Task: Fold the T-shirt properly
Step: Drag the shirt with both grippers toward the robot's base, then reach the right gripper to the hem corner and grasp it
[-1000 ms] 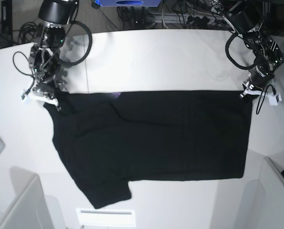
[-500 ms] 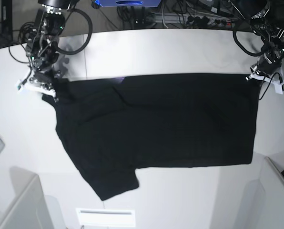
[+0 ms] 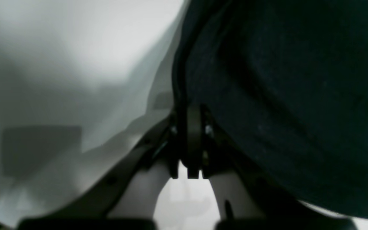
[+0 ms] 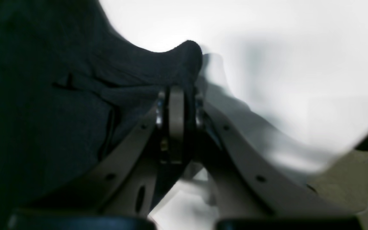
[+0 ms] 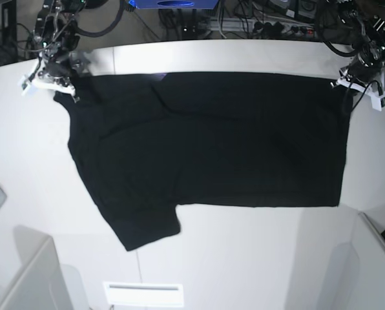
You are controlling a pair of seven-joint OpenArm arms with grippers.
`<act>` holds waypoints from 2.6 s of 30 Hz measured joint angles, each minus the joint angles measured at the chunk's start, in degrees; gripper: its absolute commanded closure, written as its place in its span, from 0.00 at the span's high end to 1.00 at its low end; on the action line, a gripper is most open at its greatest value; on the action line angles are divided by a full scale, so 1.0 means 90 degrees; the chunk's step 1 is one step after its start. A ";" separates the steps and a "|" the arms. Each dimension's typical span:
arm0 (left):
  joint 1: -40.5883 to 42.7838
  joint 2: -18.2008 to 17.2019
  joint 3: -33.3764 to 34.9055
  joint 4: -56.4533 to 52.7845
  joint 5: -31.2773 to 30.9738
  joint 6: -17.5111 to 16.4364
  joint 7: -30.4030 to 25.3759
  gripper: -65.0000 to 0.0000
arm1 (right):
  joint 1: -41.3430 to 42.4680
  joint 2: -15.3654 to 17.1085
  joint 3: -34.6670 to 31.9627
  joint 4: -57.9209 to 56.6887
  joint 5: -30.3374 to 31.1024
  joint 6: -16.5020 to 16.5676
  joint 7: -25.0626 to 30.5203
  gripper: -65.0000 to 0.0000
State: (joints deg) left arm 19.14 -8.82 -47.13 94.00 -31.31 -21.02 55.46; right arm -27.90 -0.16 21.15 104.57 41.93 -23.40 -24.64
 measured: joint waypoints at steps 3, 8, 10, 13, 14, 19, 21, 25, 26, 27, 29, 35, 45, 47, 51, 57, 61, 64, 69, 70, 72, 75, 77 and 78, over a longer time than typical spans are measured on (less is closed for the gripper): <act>0.0245 0.0002 0.0000 0.0002 0.0000 0.0000 0.0005 0.00 | -0.0175 0.0007 0.0000 0.0175 0.0005 0.0000 0.0000 0.00; 0.0687 0.0002 0.0000 0.0255 0.0000 0.0000 0.0010 0.00 | -0.0444 0.0017 0.0000 0.0204 0.0002 0.0002 0.0000 0.00; 0.0850 0.0000 0.0000 0.0444 0.0000 0.0000 0.0005 0.00 | -0.0573 0.0017 0.0000 0.0204 0.0007 0.0002 0.0000 0.00; 0.0967 -0.0005 0.0000 0.0607 0.0000 -0.0002 0.0002 0.00 | -0.0821 0.0017 0.0000 0.0328 0.0007 0.0000 0.0000 0.00; 0.0979 -0.0007 0.0000 0.0619 0.0000 -0.0002 0.0005 0.00 | -0.0891 0.0017 0.0000 0.0364 0.0007 0.0002 0.0002 0.00; 0.1141 0.0155 0.0000 0.0627 0.0027 0.0000 -0.0029 0.00 | -0.0962 0.0017 0.0000 0.0386 0.0002 0.0000 0.0007 0.00; 0.1154 0.0170 0.0000 0.0627 0.0024 0.0000 0.0010 0.00 | -0.0981 0.0019 0.0000 0.0396 0.0002 0.0002 0.0022 0.00; 0.1163 0.0146 -0.0002 0.0627 0.0017 0.0000 -0.0002 0.00 | -0.0996 0.0017 0.0000 0.0398 0.0002 0.0000 0.0022 0.00; 0.1178 0.0148 -0.0007 0.0629 0.0019 0.0000 0.0000 0.08 | -0.0993 0.0017 0.0000 0.0398 0.0002 0.0002 0.0022 0.00; 0.1183 0.0151 -0.0019 0.0629 0.0019 0.0000 0.0005 0.19 | -0.0993 0.0019 0.0002 0.0398 0.0002 0.0000 0.0022 0.00; 0.1195 0.0148 -0.0039 0.0631 0.0017 -0.0002 -0.0027 0.39 | -0.0998 0.0017 0.0000 0.0398 0.0000 0.0000 0.0022 0.22; 0.1270 0.0151 -0.0051 0.1163 0.0027 -0.0002 -0.0044 0.76 | -0.1103 -0.0002 0.0243 0.0738 -0.0002 0.0002 -0.0146 0.57; 0.0680 0.0182 -0.1443 0.1384 0.0100 0.0000 -0.0032 0.76 | -0.0656 0.0440 0.0622 0.0843 -0.0019 0.0019 -0.0182 0.58; 0.0476 0.0039 -0.1406 0.1377 0.0097 0.0000 0.0046 0.76 | -0.0342 0.0692 0.0301 0.0838 -0.0141 -0.0041 -0.0092 0.58; 0.0158 -0.0134 -0.1421 0.1384 0.0114 0.0007 -0.0017 0.76 | 0.0236 0.0964 -0.0379 0.0823 -0.0056 0.0024 -0.0158 0.57; -0.0114 -0.0253 -0.1299 0.1382 0.0138 0.0007 0.0049 0.76 | 0.1353 0.1523 -0.1251 0.0124 -0.0126 -0.0022 -0.0413 0.58; -0.0119 -0.0503 -0.0763 0.1375 0.0102 0.0002 0.0007 0.76 | 0.2346 0.1596 -0.1875 -0.0515 -0.0012 0.0046 -0.0872 0.58; -0.0197 -0.0459 -0.0580 0.1370 0.0095 -0.0012 0.0068 0.75 | 0.2956 0.1634 -0.2079 -0.1132 -0.0095 0.0012 -0.0848 0.58; -0.0301 -0.0461 -0.0585 0.1333 0.0109 0.0000 0.0039 0.52 | 0.3993 0.1656 -0.2628 -0.2370 -0.0085 0.0090 -0.0886 0.60; -0.0301 -0.0454 -0.0588 0.1326 0.0124 0.0000 0.0039 0.46 | 0.4180 0.1647 -0.2727 -0.2596 -0.0087 0.0267 -0.0889 0.62; -0.0299 -0.0454 -0.0588 0.1321 0.0121 0.0000 0.0032 0.33 | 0.4537 0.1634 -0.2878 -0.2997 -0.0024 0.0646 -0.0879 0.63; -0.0299 -0.0454 -0.0585 0.1321 0.0117 0.0002 0.0039 0.16 | 0.5034 0.1642 -0.3084 -0.3696 -0.0090 0.0794 -0.0867 0.63; -0.0308 -0.0452 -0.0590 0.1321 0.0121 0.0002 0.0034 0.09 | 0.5350 0.1627 -0.3213 -0.4112 -0.0083 0.1001 -0.0869 0.63; -0.0311 -0.0452 -0.0593 0.1321 0.0117 0.0002 0.0032 0.06 | 0.5489 0.1608 -0.3269 -0.4316 -0.0078 0.1078 -0.0845 0.63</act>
State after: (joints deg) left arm 16.34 -12.88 -52.47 105.89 -30.26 -20.99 55.75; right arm 21.50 14.31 -8.27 65.73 41.23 -13.69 -32.25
